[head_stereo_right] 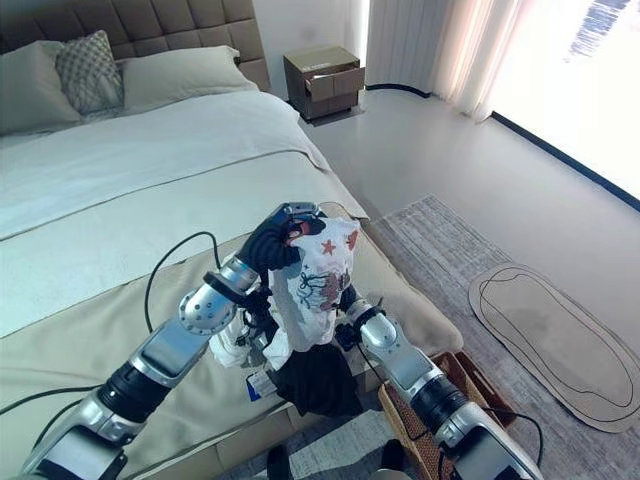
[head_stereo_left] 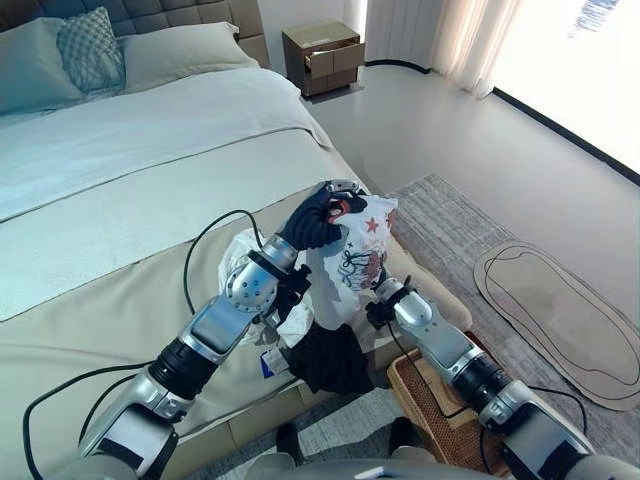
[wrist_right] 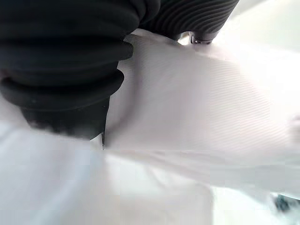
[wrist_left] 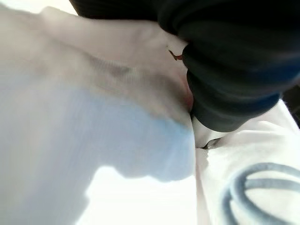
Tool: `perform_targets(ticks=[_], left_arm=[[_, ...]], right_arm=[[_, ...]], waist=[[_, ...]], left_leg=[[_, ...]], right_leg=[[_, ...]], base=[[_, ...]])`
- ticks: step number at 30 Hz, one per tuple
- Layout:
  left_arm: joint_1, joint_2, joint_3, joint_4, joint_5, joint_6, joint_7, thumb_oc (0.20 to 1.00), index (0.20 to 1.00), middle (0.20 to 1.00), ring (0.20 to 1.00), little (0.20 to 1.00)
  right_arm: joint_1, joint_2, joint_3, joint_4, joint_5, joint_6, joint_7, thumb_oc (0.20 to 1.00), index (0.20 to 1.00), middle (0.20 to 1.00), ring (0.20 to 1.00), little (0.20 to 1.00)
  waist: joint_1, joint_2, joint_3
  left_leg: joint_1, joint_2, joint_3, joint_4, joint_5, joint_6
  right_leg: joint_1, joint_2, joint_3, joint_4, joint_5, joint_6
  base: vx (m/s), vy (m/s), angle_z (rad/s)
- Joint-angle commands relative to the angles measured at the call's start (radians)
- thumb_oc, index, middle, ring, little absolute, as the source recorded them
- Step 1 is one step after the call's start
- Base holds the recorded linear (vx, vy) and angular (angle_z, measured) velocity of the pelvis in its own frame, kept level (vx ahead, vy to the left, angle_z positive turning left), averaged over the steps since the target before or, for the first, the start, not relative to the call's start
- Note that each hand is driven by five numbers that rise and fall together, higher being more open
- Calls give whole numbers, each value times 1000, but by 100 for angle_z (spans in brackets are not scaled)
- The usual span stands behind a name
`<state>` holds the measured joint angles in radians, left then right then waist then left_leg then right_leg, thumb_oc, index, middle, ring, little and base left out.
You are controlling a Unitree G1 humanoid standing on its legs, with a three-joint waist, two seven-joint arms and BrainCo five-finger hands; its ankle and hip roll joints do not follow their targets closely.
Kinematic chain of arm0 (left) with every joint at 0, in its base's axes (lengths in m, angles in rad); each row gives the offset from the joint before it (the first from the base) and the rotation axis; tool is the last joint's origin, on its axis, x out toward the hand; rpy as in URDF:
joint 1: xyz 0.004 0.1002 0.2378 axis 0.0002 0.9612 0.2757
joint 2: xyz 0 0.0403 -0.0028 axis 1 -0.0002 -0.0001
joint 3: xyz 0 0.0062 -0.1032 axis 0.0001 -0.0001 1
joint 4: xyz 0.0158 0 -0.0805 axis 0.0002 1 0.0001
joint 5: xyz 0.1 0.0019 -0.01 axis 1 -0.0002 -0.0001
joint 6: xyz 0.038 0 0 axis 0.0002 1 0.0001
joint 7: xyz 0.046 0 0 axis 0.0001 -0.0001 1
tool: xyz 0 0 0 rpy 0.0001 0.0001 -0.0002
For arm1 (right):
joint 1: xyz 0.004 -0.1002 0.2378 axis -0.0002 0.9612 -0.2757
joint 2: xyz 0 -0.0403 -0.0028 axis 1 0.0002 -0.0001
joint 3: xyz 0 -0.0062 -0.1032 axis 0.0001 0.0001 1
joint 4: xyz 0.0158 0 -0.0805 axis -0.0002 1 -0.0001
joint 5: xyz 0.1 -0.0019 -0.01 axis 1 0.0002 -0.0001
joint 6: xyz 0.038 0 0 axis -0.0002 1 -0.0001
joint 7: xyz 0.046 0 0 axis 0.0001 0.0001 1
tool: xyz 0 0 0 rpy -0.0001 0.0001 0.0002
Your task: Pick up clothes into the bucket
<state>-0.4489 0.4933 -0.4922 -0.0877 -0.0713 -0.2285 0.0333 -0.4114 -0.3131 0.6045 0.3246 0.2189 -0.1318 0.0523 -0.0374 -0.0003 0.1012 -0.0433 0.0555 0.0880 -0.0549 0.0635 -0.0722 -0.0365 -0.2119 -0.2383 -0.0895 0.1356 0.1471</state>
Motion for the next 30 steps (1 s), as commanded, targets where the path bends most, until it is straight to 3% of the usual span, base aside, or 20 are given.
perform_targets(ticks=[1,7,11,17,18,20,22,25,26,27,30], left_arm=[[-159,-3,-4,-57,-24,-75,1,200,200,200,200,200],[-160,1,22,-38,-26,-75,-14,200,200,200,200,200],[-124,6,45,-56,-75,-61,-3,200,200,200,200,200],[-86,-11,85,10,-69,-47,19,200,200,200,200,200],[-50,-28,100,54,-91,-57,27,200,200,200,200,200],[-29,-24,120,62,-88,-62,32,200,200,200,200,200],[11,-35,156,118,-54,-65,61,200,200,200,200,200],[29,-49,165,161,-49,-62,73,213,213,213,213,213],[40,-52,168,175,-50,-61,73,677,677,677,677,677],[45,-56,169,184,-53,-59,72,1000,1000,1000,1000,1000],[66,-65,175,204,-55,-54,64,1000,1000,1000,1000,1000]], right_arm=[[-80,59,51,77,-8,-38,55,200,200,200,200,200],[1,-36,-32,-42,87,-35,93,200,200,200,200,200],[-53,34,-33,-107,216,-14,33,200,200,200,200,200],[80,38,-101,-86,380,-9,68,200,200,200,200,200],[156,68,-167,126,451,-25,91,200,200,200,200,200],[196,62,-175,79,479,-26,113,200,200,200,200,200],[313,64,-232,5,642,-40,172,200,200,200,200,200],[345,73,-259,5,683,-52,182,200,200,200,200,200],[363,76,-273,-5,708,-54,188,200,200,200,200,200],[372,74,-281,-15,720,-58,191,200,200,200,200,200],[394,78,-303,-39,740,-64,192,200,200,200,200,200]], waist=[[24,-54,-15],[14,-58,-25],[22,-60,-29],[11,-62,-34],[12,-59,-34],[11,-60,-35],[-5,-61,-36],[-11,-61,-38],[-15,-61,-39],[-18,-62,-39],[-23,-64,-40]], left_leg=[[-2,2,3,81,-93,8],[7,3,3,76,-94,7],[13,5,6,76,-94,7],[23,6,12,72,-96,8],[25,5,11,71,-95,7],[25,6,13,71,-94,6],[27,6,18,69,-93,5],[28,7,22,68,-93,5],[28,7,23,67,-93,5],[28,7,24,67,-93,5],[24,5,27,69,-94,7]], right_leg=[[18,-59,-30,40,-25,51],[26,-56,-31,39,-27,52],[30,-54,-30,40,-29,49],[38,-55,-29,38,-31,49],[41,-55,-30,37,-31,49],[38,-54,-28,38,-30,49],[33,-53,-22,38,-29,49],[31,-53,-20,37,-27,50],[29,-53,-18,38,-26,50],[28,-53,-16,38,-26,50],[22,-55,-13,39,-22,51]], base=[[10,-9,5],[13,-5,3],[-3,1,-2],[-4,1,1],[0,0,0],[0,0,0],[-10,6,-6],[-12,3,-9],[-14,6,-13],[-19,6,-6],[-3,0,-1]])
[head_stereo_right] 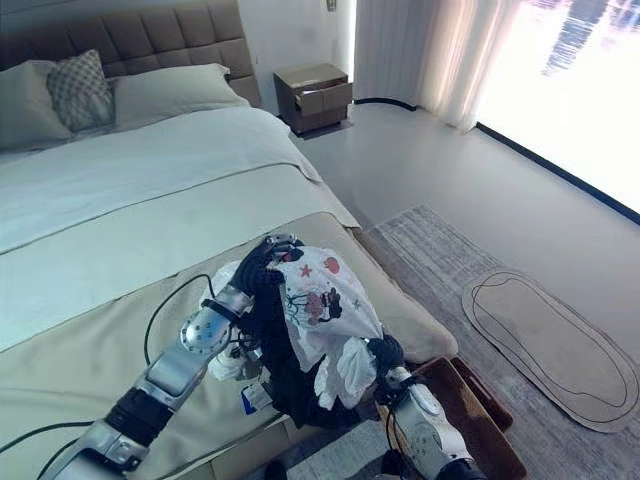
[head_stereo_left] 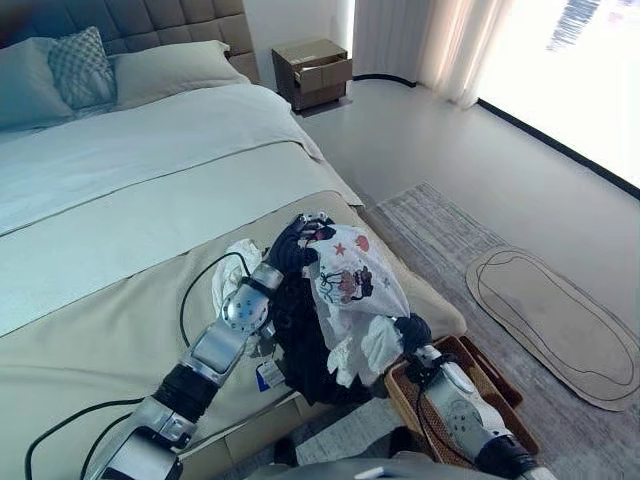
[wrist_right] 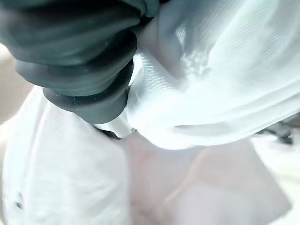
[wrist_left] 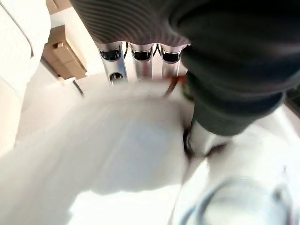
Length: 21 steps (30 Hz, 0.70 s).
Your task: Pick up clothes into the bucket
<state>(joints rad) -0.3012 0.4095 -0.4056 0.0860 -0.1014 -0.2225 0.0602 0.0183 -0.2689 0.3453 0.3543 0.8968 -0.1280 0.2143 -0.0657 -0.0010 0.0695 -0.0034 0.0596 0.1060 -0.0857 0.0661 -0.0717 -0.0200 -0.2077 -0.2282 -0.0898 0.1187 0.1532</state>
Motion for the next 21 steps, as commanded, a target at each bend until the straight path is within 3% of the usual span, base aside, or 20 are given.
perform_targets(ticks=[1,15,21], left_arm=[[-76,18,90,36,-20,-59,36,1000,1000,1000,1000,1000],[-56,-9,81,192,6,-31,32,1000,1000,1000,1000,1000],[8,-29,122,293,-6,-34,49,1000,1000,1000,1000,1000]], right_arm=[[-29,34,-48,-77,70,-69,33,200,200,200,200,200],[-20,43,-96,-89,101,-95,15,200,200,200,200,200],[-9,48,-173,-109,104,-134,-23,200,200,200,200,200]], waist=[[4,-64,-9],[-7,-67,-6],[-13,-67,-5]], left_leg=[[-17,0,10,100,-97,7],[-26,-9,17,115,-104,13],[-24,-10,23,116,-106,16]], right_leg=[[5,-59,-22,40,-5,46],[-5,-67,-10,45,1,50],[-7,-68,-5,45,3,50]], base=[[0,0,0],[0,0,0],[2,2,-3]])
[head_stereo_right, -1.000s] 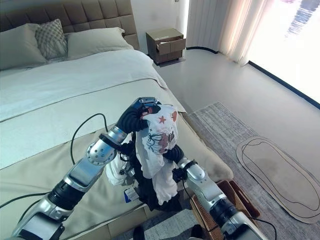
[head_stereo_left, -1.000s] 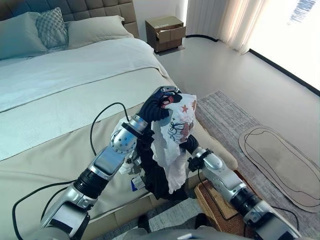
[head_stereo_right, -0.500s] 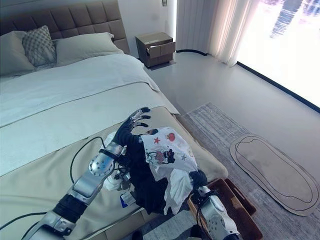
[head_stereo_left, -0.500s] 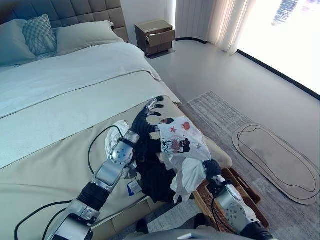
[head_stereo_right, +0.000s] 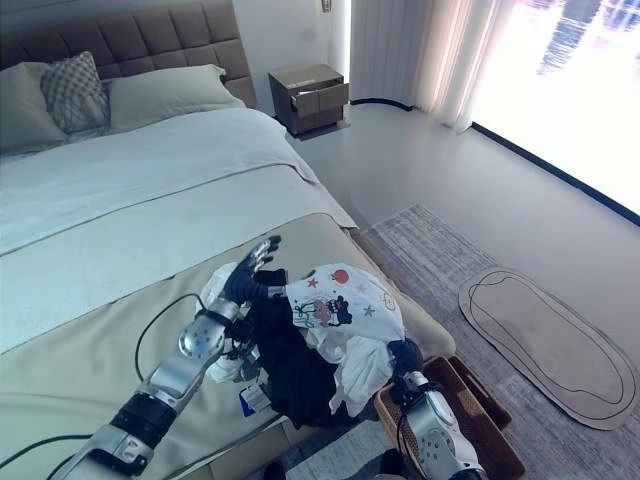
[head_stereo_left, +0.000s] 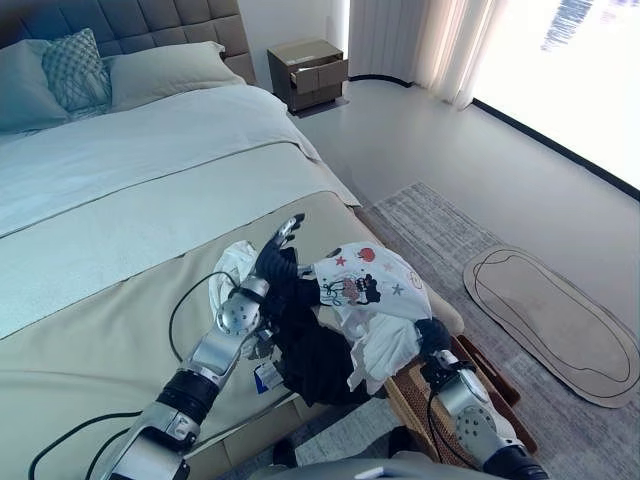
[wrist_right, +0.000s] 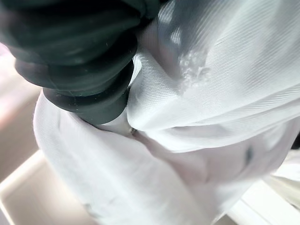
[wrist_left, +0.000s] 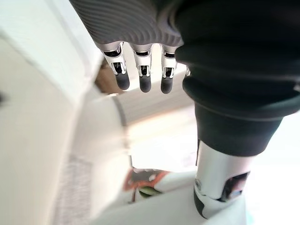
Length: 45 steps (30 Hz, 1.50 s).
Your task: Pick up clothes into the bucket
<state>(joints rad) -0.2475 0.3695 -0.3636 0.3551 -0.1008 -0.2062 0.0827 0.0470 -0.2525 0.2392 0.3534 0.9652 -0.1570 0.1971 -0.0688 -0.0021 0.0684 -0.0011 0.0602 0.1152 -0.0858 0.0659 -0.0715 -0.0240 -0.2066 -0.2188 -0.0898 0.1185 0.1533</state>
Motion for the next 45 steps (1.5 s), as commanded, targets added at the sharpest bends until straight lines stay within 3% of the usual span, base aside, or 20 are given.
perform_targets(ticks=[1,8,17,23,32,37,38,45], left_arm=[[-24,12,91,19,-12,-52,26,1000,1000,1000,1000,1000],[140,24,191,8,-82,-72,-25,1000,1000,1000,1000,1000],[199,18,222,36,-137,-76,-59,1000,1000,1000,1000,1000],[215,13,255,17,-159,-87,-54,1000,1000,1000,1000,1000],[270,-37,325,-66,-302,-110,-69,1000,1000,1000,1000,1000],[249,-28,315,-122,-308,-134,-50,1000,1000,1000,1000,1000],[226,-23,307,-149,-325,-148,-37,1000,1000,1000,1000,1000],[176,-17,300,-220,-364,-179,7,1000,1000,1000,1000,1000]], right_arm=[[-32,30,-91,-121,35,-114,-15,200,200,200,200,200],[-23,1,-362,-228,-37,-221,-121,200,200,200,200,200],[-83,-53,-522,-264,-185,-298,-271,200,200,200,200,200],[-56,-94,-560,-220,-291,-283,-318,200,200,200,200,200],[-3,-129,-581,-64,-442,-241,-387,200,200,200,200,200],[-50,-147,-556,30,-471,-238,-429,200,200,200,200,200],[-93,-161,-530,38,-487,-237,-442,200,200,200,200,200],[-202,-189,-464,66,-508,-242,-482,200,200,200,200,200]], waist=[[-10,-66,-3],[-5,-68,-5],[3,-72,-4],[-1,-74,1],[-14,-77,34],[-23,-66,119],[-28,-58,168],[-30,-31,251]], left_leg=[[-27,-11,14,117,-107,16],[-28,-14,11,121,-116,21],[-33,-14,5,126,-121,25],[-40,-12,5,131,-122,24],[-67,-11,10,175,-138,28],[-151,-11,12,287,-170,35],[-199,-8,17,350,-189,36],[-378,25,43,555,-244,36]], right_leg=[[-4,-69,-14,46,3,50],[-1,-69,-16,46,1,54],[-3,-66,-15,46,-1,53],[-10,-62,-8,48,-2,51],[-35,-62,16,67,-8,44],[-108,-82,45,148,-25,35],[-160,-86,67,192,-31,29],[-378,-80,133,386,-78,6]], base=[[10,4,-4],[5,0,-3],[1,-2,-1],[0,0,0],[-13,-7,-1],[-188,-13,-4],[-178,6,-11],[-164,-16,-18]])
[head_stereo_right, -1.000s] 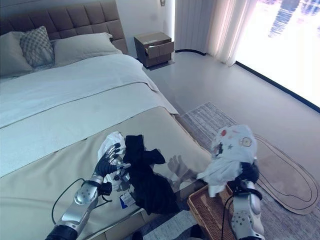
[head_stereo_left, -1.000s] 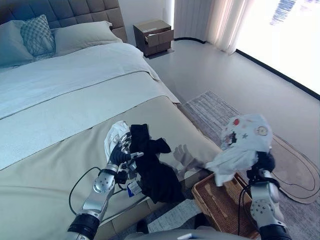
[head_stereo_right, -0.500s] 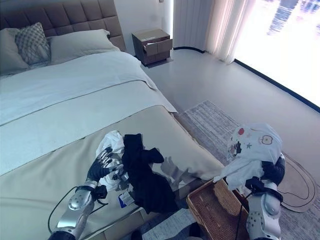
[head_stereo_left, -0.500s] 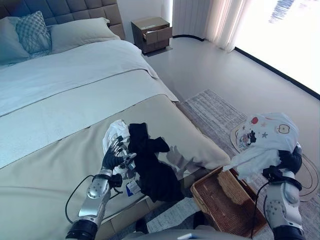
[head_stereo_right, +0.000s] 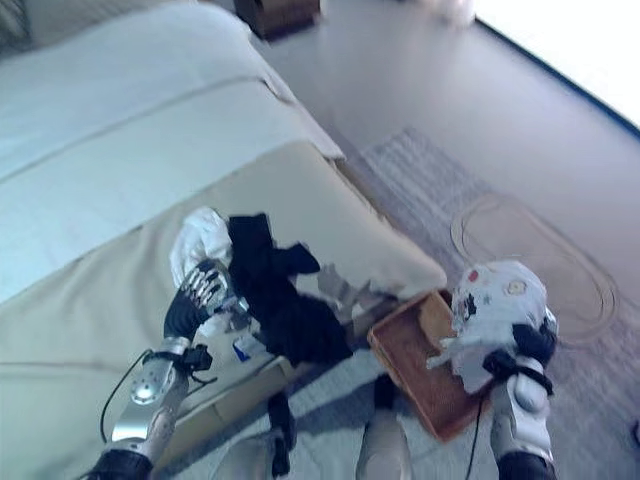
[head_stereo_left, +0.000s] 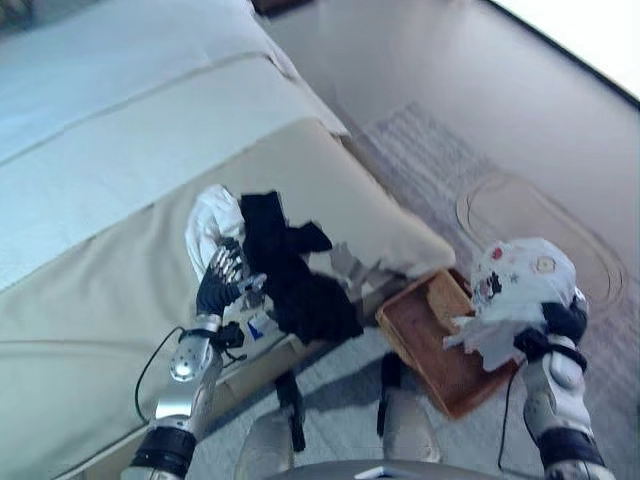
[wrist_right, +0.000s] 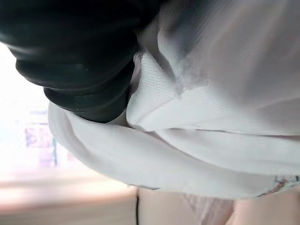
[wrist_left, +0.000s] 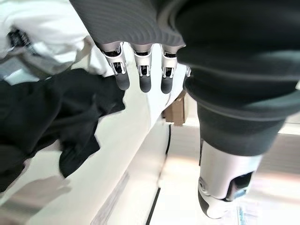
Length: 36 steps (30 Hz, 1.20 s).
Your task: Pick up clothes into the bucket
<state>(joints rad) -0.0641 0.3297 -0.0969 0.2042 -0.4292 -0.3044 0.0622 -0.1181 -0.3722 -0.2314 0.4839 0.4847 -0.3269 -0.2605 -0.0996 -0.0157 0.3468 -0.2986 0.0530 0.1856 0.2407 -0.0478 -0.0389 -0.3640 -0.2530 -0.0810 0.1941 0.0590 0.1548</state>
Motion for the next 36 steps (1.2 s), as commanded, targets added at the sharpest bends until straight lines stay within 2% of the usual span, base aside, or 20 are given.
perform_targets(ticks=[1,5,10,15,16,17,18,19,28,36], left_arm=[[-14,25,33,-78,-32,-85,35,1000,1000,1000,1000,1000],[-42,27,31,-143,-38,-108,72,1000,1000,1000,1000,1000],[-78,29,33,-207,-22,-130,125,1000,1000,1000,1000,1000],[-103,25,21,-240,-45,-144,139,1000,1000,1000,1000,1000],[-104,21,15,-251,-65,-149,144,1000,1000,1000,1000,1000],[-106,20,16,-252,-67,-149,144,1000,1000,1000,1000,1000],[-108,18,12,-262,-76,-149,145,1000,1000,1000,1000,1000],[-104,15,9,-267,-83,-148,144,1000,1000,1000,1000,1000],[-105,30,-35,-303,-109,-153,143,1000,1000,1000,1000,1000],[-138,39,-62,-324,-111,-159,172,1000,1000,1000,1000,1000]], right_arm=[[-47,-75,12,-61,-33,-72,-31,200,200,200,200,200],[-108,-94,31,-38,-37,-86,-74,200,200,200,200,200],[-144,-106,45,-14,-35,-103,-108,200,200,200,200,200],[-198,-127,72,55,-35,-102,-132,200,200,200,200,200],[-221,-138,89,84,-39,-97,-140,200,200,200,200,200],[-227,-141,91,90,-37,-98,-140,200,200,200,200,200],[-247,-152,105,112,-36,-96,-140,200,200,200,200,200],[-264,-159,116,125,-42,-92,-143,200,200,200,200,200],[-434,-277,292,350,-175,-3,-136,200,200,200,200,200],[-580,-268,353,620,-162,58,-140,200,200,200,200,200]], waist=[[0,-15,-20],[5,4,9],[7,32,35],[14,52,46],[21,65,48],[18,63,50],[22,69,53],[29,77,52],[60,105,71],[82,120,75]], left_leg=[[-100,36,-26,243,-133,4],[-231,62,-32,364,-179,3],[-387,67,-36,470,-197,6],[-475,65,-45,523,-207,10],[-497,68,-52,544,-233,4],[-514,68,-45,548,-214,10],[-537,67,-47,564,-219,12],[-542,70,-55,582,-253,3],[-680,67,-60,665,-270,14],[-722,60,-54,690,-281,23]], right_leg=[[-57,-31,1,113,-26,2],[-206,-14,34,246,-77,-17],[-378,-3,68,366,-111,-36],[-472,4,87,427,-130,-47],[-500,9,95,457,-159,-45],[-515,6,94,454,-139,-51],[-540,8,98,474,-144,-53],[-552,16,105,502,-179,-49],[-696,15,130,592,-195,-57],[-749,8,142,633,-207,-60]], base=[[-142,-43,-13],[-140,-43,-9],[-103,-20,-6],[-51,-14,0],[-55,-9,-3],[-37,-4,-2],[0,0,0],[53,-9,2],[-15,-5,1],[11,11,1]])
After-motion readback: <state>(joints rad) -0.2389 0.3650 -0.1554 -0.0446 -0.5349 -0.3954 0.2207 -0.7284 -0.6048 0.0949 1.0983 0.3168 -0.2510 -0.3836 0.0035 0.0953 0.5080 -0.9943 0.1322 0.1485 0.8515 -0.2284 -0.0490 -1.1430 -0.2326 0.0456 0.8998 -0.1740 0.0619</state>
